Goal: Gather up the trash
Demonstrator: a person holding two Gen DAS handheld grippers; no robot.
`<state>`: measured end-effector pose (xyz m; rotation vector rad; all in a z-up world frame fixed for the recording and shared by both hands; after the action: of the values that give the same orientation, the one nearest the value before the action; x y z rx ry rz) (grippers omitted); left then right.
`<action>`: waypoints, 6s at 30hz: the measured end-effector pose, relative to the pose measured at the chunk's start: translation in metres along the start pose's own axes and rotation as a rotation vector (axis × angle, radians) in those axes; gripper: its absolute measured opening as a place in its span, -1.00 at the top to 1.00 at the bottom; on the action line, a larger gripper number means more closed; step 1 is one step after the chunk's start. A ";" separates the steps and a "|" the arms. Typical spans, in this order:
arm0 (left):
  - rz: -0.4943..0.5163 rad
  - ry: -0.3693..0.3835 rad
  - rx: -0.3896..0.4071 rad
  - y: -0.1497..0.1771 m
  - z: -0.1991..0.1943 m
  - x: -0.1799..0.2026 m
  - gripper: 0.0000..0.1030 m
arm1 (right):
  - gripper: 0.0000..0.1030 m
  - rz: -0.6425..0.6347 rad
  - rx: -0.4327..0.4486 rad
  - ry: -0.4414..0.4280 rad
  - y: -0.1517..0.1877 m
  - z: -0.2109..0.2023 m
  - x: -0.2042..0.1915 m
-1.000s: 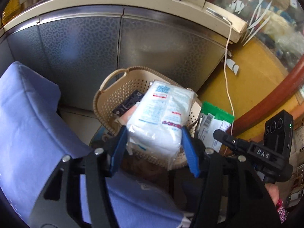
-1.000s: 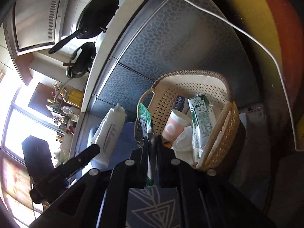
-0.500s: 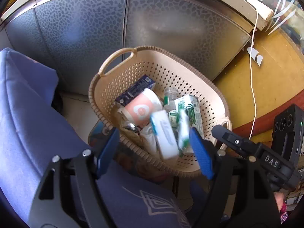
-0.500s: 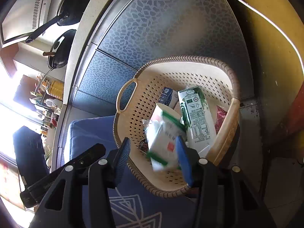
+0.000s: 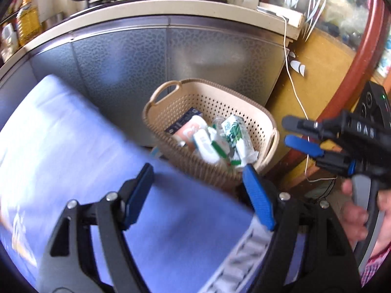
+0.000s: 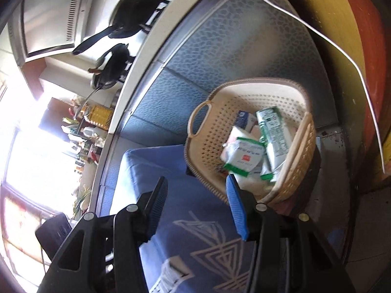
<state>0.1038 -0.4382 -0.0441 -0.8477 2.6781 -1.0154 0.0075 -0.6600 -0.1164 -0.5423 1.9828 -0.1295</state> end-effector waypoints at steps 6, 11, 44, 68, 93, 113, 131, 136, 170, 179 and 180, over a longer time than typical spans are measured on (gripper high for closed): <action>-0.100 -0.095 0.049 0.067 -0.068 -0.045 -0.41 | 0.02 -0.081 -0.101 -0.060 0.038 0.015 -0.044; -0.208 -0.207 0.062 0.122 -0.124 -0.099 -0.41 | 0.02 -0.146 -0.202 -0.107 0.083 0.040 -0.085; -1.085 0.245 0.129 0.235 -0.206 -0.422 -0.07 | 0.02 -0.402 -0.599 -0.101 0.263 0.140 -0.211; -1.048 0.227 0.143 0.255 -0.203 -0.372 1.00 | 0.93 -0.597 -0.364 -0.020 0.241 0.222 -0.278; -0.872 0.156 0.100 0.254 -0.220 -0.296 -0.45 | 0.93 -0.396 -0.403 -0.147 0.259 0.122 -0.212; -0.801 0.222 0.128 0.218 -0.209 -0.260 -0.01 | 0.93 -0.319 -0.336 -0.193 0.229 0.090 -0.191; -0.555 0.383 -0.038 -0.006 -0.047 -0.130 -0.01 | 0.93 -0.039 0.020 -0.100 0.039 -0.003 -0.041; -0.474 0.361 -0.088 -0.069 0.016 -0.090 -0.02 | 0.93 0.019 0.085 -0.041 -0.011 -0.007 0.002; -0.197 0.029 0.045 -0.047 -0.014 -0.036 -0.30 | 0.05 0.088 0.096 0.047 0.000 -0.037 0.037; -0.161 -0.085 0.142 0.017 -0.092 -0.042 -0.49 | 0.05 -0.070 0.130 0.065 0.055 -0.064 -0.027; -0.156 -0.096 0.150 0.024 -0.100 -0.043 -0.52 | 0.05 -0.090 0.131 0.074 0.063 -0.065 -0.033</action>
<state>0.0956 -0.3431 0.0136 -1.0590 2.4524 -1.1606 -0.0569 -0.5991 -0.0788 -0.5479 2.0053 -0.3373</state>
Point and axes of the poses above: each gripper's, at about its wrist camera, not at the fingertips, and z roughly the way its jaws point, x to its right, y to its underside, the point moved 2 cm from there along z, roughly the way its jaws point, and after that the axes turned 4 degrees about z, right-handed, at the moved point
